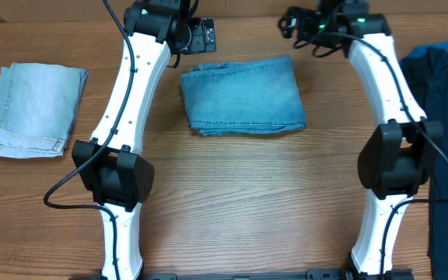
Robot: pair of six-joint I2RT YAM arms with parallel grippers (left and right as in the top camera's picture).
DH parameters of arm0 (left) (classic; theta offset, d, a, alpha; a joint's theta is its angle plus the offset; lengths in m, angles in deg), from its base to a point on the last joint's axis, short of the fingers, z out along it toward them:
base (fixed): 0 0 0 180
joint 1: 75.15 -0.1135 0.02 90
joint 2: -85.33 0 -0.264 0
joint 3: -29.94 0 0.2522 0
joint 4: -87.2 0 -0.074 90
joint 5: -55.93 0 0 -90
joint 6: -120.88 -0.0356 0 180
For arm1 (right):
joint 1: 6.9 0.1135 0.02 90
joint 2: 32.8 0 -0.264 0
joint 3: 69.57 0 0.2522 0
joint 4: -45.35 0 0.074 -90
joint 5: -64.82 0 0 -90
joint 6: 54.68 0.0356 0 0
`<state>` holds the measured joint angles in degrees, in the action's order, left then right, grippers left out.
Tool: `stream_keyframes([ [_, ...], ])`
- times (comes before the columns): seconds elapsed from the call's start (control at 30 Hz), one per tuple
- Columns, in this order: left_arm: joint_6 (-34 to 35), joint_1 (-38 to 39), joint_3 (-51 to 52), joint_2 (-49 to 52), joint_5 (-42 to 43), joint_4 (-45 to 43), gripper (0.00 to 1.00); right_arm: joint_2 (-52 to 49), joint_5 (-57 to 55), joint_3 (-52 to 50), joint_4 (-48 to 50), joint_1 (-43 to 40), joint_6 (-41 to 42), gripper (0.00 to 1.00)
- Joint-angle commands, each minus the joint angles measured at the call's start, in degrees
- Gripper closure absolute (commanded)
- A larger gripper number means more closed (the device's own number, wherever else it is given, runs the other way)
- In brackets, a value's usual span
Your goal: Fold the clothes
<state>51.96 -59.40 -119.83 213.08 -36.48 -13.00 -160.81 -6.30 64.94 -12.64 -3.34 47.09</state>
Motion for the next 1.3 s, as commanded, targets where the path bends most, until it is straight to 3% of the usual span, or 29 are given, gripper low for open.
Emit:
stream_keyframes([
  [0.0,0.2,-0.1,0.0,0.5,-1.0,-0.1,0.0,0.7,-0.4,0.5,0.2,-1.2,-0.2,0.0],
  [0.77,0.2,-0.1,0.0,0.5,-1.0,-0.1,0.0,0.7,-0.4,0.5,0.2,-2.2,-0.2,0.0],
  [0.93,0.2,-0.1,0.0,0.5,-1.1,-7.2,0.0,0.7,-0.4,0.5,0.2,-2.2,-0.2,0.0],
  [1.07,-3.1,-0.1,0.0,0.5,-0.3,-2.8,0.0,0.7,-0.4,0.5,0.2,-2.2,-0.2,0.0],
  [1.27,0.0,0.0,6.5,5.4,0.8,2.8,0.0,0.7,-0.4,0.5,0.2,-2.2,-0.2,0.0],
])
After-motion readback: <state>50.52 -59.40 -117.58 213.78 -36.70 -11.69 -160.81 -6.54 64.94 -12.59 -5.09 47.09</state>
